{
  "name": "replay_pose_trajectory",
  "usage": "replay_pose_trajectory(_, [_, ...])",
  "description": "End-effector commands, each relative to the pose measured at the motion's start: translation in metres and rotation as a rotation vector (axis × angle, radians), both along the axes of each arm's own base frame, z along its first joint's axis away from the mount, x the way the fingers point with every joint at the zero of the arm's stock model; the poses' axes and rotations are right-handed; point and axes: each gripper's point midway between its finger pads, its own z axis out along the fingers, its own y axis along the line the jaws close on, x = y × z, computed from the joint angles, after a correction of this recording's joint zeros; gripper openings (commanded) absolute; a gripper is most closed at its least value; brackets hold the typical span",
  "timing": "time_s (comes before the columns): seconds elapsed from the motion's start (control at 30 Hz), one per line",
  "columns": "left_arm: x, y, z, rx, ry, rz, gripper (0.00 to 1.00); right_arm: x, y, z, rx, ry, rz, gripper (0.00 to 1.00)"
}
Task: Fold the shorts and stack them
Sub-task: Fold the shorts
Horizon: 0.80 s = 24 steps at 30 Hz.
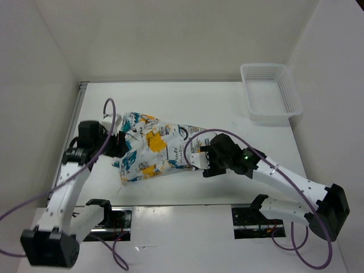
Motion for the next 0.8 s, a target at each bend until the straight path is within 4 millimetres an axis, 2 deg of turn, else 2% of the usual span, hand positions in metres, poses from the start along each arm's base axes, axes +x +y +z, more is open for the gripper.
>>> replay_pose_trajectory(0.0, [0.098, 0.027, 0.037, 0.039, -0.15, 0.104, 0.6, 0.005, 0.019, 0.047, 0.157, -0.019, -0.057, 0.71])
replay_pose_trajectory(0.03, [0.112, 0.038, 0.031, 0.009, -0.105, 0.121, 0.56, 0.01, 0.018, 0.045, 0.169, -0.011, -0.094, 0.69])
replay_pose_trajectory(0.07, [0.129, 0.043, 0.0, -0.007, 0.002, 0.126, 0.56, 0.014, 0.024, 0.042, 0.182, 0.015, -0.129, 0.69])
replay_pose_trajectory(0.1, [0.137, 0.045, -0.008, -0.021, 0.043, 0.128, 0.56, 0.017, 0.021, 0.036, 0.173, 0.036, -0.157, 0.69])
replay_pose_trajectory(0.13, [0.147, 0.045, -0.007, -0.029, 0.054, 0.121, 0.56, 0.019, 0.024, 0.031, 0.172, 0.047, -0.168, 0.69])
replay_pose_trajectory(0.17, [0.152, 0.045, -0.025, -0.031, 0.104, 0.122, 0.57, 0.023, 0.026, 0.02, 0.151, 0.066, -0.185, 0.69])
replay_pose_trajectory(0.3, [0.155, 0.052, -0.052, -0.006, 0.177, 0.147, 0.61, 0.025, 0.027, 0.0, 0.145, 0.088, -0.198, 0.69])
replay_pose_trajectory(0.37, [0.15, 0.051, -0.068, -0.036, 0.256, 0.139, 0.64, 0.023, 0.025, -0.007, 0.129, 0.102, -0.199, 0.69])
replay_pose_trajectory(0.5, [0.157, 0.043, -0.071, -0.081, 0.276, 0.106, 0.67, 0.025, 0.02, -0.017, 0.092, 0.109, -0.202, 0.69])
replay_pose_trajectory(0.63, [0.165, 0.047, -0.095, -0.045, 0.288, 0.122, 0.69, 0.024, 0.019, -0.029, 0.063, 0.127, -0.197, 0.69])
replay_pose_trajectory(0.77, [0.163, 0.041, -0.103, -0.055, 0.305, 0.105, 0.56, 0.025, 0.017, -0.037, 0.038, 0.133, -0.196, 0.69])
